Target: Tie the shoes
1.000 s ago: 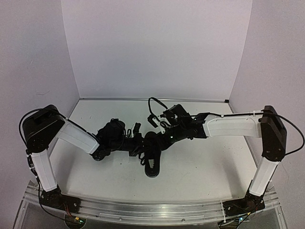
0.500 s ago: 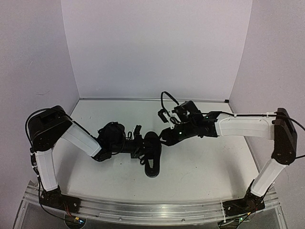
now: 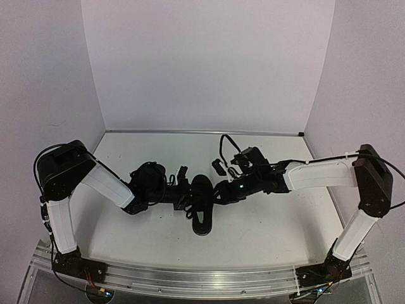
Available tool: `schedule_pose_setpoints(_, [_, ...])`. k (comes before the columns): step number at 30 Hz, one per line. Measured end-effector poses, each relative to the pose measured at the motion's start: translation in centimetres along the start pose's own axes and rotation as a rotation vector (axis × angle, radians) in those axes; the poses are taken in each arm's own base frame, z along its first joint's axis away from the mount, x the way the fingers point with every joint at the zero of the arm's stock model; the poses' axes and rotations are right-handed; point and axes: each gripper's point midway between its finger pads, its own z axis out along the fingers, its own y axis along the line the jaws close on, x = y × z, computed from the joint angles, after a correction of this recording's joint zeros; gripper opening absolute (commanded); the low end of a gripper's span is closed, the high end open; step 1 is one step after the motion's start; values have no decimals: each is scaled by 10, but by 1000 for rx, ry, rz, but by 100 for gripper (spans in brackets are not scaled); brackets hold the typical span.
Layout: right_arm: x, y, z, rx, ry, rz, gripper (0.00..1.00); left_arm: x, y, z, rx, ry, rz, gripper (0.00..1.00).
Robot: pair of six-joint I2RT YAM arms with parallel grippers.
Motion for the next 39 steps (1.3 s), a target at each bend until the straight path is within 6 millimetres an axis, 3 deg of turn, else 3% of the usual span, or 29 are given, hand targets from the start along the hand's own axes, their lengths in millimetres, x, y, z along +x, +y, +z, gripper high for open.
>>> schedule_pose_setpoints(10, [10, -3, 17, -32, 40, 17, 24, 0, -2, -1, 10, -4, 4, 0])
schedule_pose_setpoints(16, [6, 0, 21, -51, 36, 11, 23, -1, -3, -1, 15, -5, 6, 0])
schedule_pose_setpoints(18, [5, 1, 24, -55, 37, 10, 18, -1, -4, -1, 18, -6, 8, 0])
schedule_pose_setpoints(21, [5, 2, 27, -61, 39, 10, 2, -1, -5, -1, 23, -9, 11, 0])
schedule_pose_setpoints(26, [5, 3, 28, -68, 37, 13, 0, -2, -5, -1, 23, -10, 13, 2])
schedule_pose_setpoints(31, [4, 5, 22, -63, 23, 10, 0, -5, 2, -3, -13, -21, 40, 25])
schedule_pose_setpoints(34, [2, 7, 12, -57, 3, 6, 0, -13, 5, -13, -68, -41, 70, 45])
schedule_pose_setpoints(39, [-5, 12, 1, -50, -34, -4, 0, -35, -13, -44, -151, -122, 181, 76])
